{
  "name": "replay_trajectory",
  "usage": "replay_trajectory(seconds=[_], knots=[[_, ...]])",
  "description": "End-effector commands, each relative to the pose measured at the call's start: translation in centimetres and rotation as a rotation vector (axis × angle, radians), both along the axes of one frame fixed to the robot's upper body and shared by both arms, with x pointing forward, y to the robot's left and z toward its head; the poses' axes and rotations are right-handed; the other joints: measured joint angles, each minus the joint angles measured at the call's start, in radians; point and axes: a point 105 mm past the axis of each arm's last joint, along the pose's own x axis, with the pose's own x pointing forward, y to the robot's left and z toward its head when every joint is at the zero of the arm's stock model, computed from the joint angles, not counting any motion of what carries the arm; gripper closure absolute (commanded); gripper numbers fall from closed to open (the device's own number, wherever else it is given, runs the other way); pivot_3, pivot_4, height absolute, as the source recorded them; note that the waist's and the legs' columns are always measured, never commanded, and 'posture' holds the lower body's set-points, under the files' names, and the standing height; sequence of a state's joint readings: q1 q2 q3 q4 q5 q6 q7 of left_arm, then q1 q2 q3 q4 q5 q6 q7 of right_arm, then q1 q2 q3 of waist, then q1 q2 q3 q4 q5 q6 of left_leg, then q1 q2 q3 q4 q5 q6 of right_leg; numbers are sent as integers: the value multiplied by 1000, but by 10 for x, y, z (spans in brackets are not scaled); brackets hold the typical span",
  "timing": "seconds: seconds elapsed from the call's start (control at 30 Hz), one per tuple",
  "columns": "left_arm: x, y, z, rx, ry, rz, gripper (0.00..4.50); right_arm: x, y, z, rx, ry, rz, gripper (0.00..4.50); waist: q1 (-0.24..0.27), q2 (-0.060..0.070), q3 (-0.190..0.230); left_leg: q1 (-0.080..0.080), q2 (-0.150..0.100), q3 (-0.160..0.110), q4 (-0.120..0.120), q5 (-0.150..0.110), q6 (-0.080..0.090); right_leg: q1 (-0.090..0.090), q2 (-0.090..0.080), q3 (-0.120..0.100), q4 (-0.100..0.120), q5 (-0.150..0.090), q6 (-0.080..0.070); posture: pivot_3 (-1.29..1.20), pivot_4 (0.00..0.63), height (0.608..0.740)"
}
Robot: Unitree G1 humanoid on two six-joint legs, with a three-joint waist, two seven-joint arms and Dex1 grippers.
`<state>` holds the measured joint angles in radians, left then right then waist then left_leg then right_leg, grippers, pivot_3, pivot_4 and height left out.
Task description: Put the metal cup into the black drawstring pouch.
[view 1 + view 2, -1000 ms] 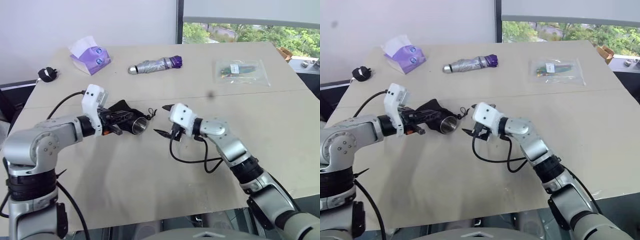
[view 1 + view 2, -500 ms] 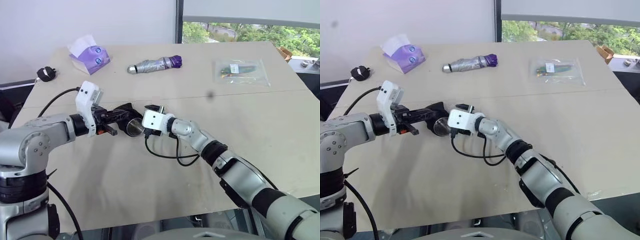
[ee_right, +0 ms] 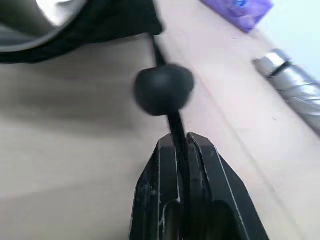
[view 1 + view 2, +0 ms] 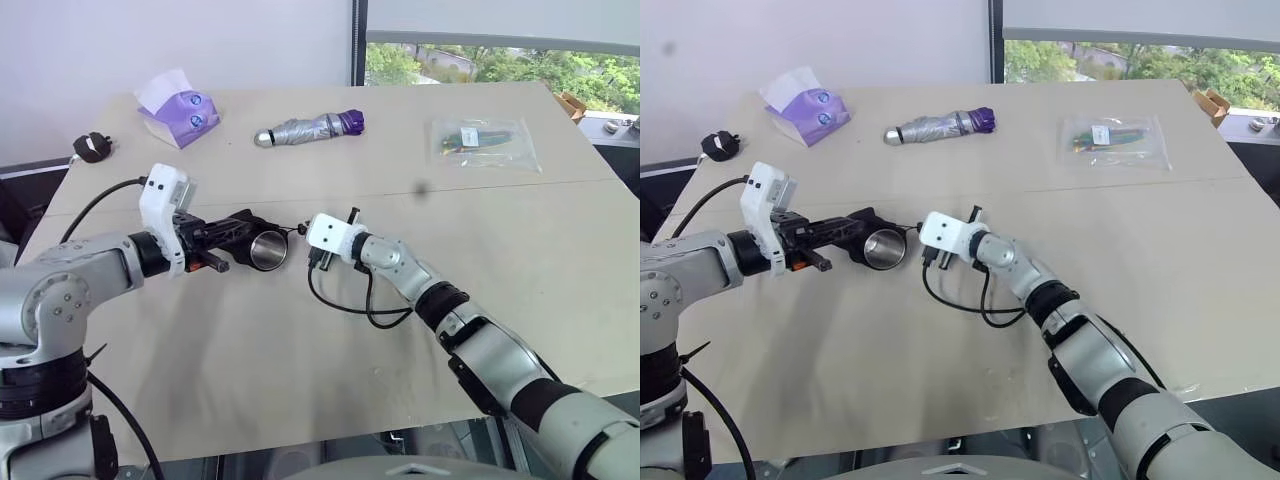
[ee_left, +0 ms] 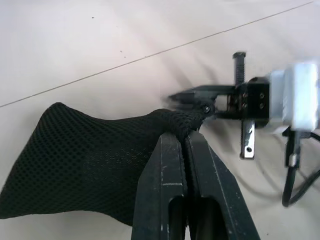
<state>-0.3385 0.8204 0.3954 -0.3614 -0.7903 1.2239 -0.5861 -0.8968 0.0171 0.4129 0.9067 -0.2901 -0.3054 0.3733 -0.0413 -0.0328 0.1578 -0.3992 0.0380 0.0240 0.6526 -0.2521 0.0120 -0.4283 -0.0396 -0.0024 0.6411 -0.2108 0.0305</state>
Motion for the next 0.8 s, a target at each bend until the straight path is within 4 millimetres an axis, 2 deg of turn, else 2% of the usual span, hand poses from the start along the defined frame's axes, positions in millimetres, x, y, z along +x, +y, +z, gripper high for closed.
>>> replay_trajectory(seconds=[0.03,0.13,0.17,0.2,0.23,0.27,0.3,0.47,0.6,0.67,0.8], knots=[[-8,-10,16,-67,-89,-47,4500,16,-28,42,37,-122,-78,4390,2,0,0,0,0,0,0,0,0,0,0,0,0,0,0,0,150,740],[-12,-22,26,-159,-141,-90,3655,17,-51,74,2,-220,-101,4500,5,0,0,-1,-1,0,0,0,0,0,-2,0,0,0,0,0,150,740],[-13,-26,28,-170,-157,-104,3655,15,-56,85,-23,-255,-91,4500,8,-1,0,-1,-1,0,0,0,0,0,-3,0,0,0,0,0,150,740],[-12,-31,31,-164,-180,-117,2944,11,-60,98,-50,-293,-75,4500,8,0,1,-2,-1,0,0,0,0,0,-4,-1,-1,0,0,0,150,740],[-11,-35,35,-167,-199,-127,2752,7,-63,108,-71,-319,-66,4500,9,-1,1,-2,-1,0,0,0,1,0,-3,-1,-1,0,0,0,150,740],[-9,-40,40,-153,-227,-145,2200,3,-64,118,-105,-352,-51,4500,9,-1,1,-2,-1,0,1,-1,2,0,-2,-1,0,0,0,0,150,740],[-8,-45,43,-140,-248,-164,1905,0,-65,124,-136,-378,-39,4500,8,-1,1,-1,-1,0,1,-2,3,0,0,-1,0,0,0,0,150,740],[5,-78,51,-89,-321,-269,1905,-12,-72,156,-239,-482,-5,4500,5,-1,1,0,-2,1,1,-2,4,0,4,-1,1,0,0,0,150,740],[25,-107,59,-116,-393,-307,1905,-20,-73,175,-272,-531,13,4500,12,-1,1,0,-2,2,1,-2,4,0,4,-1,0,0,0,0,150,740],[32,-119,62,-132,-422,-332,1905,-22,-73,180,-276,-539,19,4500,16,-1,1,0,-2,3,1,-2,4,0,4,-1,0,0,0,0,150,740],[41,-132,67,-162,-465,-352,1905,-25,-72,183,-291,-548,28,4500,16,-1,1,0,-2,5,1,-2,3,-1,5,0,0,0,0,0,150,740]])
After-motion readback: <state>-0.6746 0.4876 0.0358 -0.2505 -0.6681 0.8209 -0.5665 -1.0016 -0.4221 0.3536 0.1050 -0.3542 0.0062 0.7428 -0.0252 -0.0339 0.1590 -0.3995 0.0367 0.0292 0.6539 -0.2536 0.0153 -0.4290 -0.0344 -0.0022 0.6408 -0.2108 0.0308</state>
